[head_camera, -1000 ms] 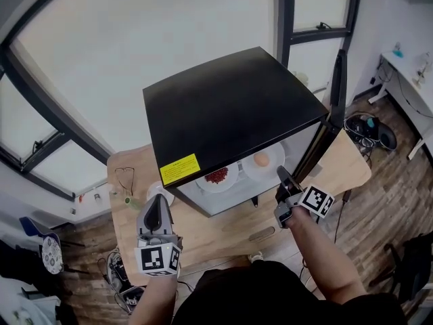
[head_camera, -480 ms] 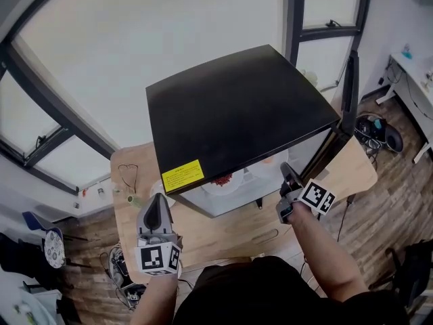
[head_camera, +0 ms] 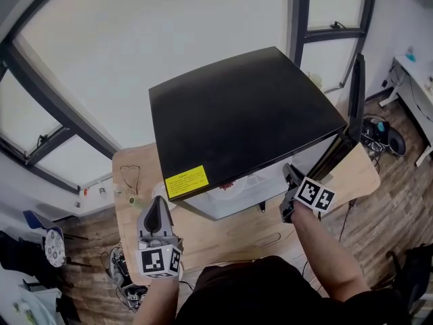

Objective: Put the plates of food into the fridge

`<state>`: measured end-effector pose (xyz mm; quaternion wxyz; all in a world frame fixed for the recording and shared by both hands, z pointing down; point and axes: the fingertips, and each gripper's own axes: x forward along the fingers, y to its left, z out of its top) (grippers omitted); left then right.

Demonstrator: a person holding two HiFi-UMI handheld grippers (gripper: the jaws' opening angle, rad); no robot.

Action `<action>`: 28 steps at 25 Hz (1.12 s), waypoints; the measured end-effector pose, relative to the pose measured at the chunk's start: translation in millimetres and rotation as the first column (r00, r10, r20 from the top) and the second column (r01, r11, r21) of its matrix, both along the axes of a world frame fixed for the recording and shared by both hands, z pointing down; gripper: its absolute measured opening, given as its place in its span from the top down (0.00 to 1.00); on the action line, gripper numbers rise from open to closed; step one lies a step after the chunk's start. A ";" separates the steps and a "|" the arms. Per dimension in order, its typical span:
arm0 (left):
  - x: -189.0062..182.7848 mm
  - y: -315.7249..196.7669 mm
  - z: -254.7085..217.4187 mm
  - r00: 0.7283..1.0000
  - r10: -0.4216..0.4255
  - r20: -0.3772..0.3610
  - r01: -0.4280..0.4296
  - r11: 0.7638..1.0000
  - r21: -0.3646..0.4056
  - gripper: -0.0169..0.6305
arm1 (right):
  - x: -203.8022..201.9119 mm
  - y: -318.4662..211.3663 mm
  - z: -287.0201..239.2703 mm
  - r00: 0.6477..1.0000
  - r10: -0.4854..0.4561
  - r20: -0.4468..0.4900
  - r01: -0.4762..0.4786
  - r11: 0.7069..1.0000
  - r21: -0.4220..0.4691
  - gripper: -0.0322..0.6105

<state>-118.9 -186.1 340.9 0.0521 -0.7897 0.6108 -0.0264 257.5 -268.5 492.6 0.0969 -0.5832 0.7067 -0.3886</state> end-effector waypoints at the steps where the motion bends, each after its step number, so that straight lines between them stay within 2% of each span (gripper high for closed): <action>1: -1.6 0.2 0.1 1.000 -0.002 0.000 0.002 1.000 -0.001 0.97 | -0.2 -0.6 0.7 0.999 -0.002 -0.034 0.002 1.000 -0.008 0.84; 4: -5.9 0.2 0.4 1.000 -0.007 0.002 0.007 1.000 -0.002 0.97 | -0.3 -4.4 1.6 0.988 -0.009 -0.153 0.003 0.999 -0.033 0.82; 8: -11.3 0.3 1.6 1.000 -0.013 -0.002 0.013 1.000 -0.002 0.97 | -1.9 -6.6 8.0 0.942 -0.036 -0.333 0.017 0.998 -0.060 0.79; 14: -19.2 1.8 4.3 1.000 -0.010 -0.015 0.010 1.000 -0.004 0.97 | -12.9 -2.0 -14.7 0.870 -0.043 -0.491 0.067 0.997 0.031 0.79; 17: -25.2 4.2 10.2 1.000 -0.003 0.003 0.003 1.000 -0.021 0.97 | -22.1 3.8 -32.2 0.831 -0.032 -0.555 0.099 0.991 0.092 0.79; 19: -27.1 6.1 13.1 1.000 0.002 0.022 -0.002 0.999 -0.032 0.97 | -27.4 8.6 -43.5 0.811 -0.018 -0.585 0.117 0.984 0.132 0.79; 21: -29.9 8.6 12.8 1.000 0.005 0.018 -0.004 1.000 -0.029 0.97 | -32.2 13.5 -51.8 0.805 -0.010 -0.593 0.130 0.978 0.160 0.79; 28: -56.2 31.0 14.1 0.999 -0.024 -0.033 0.023 1.000 -0.013 0.97 | -73.3 41.4 -62.2 0.831 -0.060 -0.552 0.217 0.950 0.223 0.79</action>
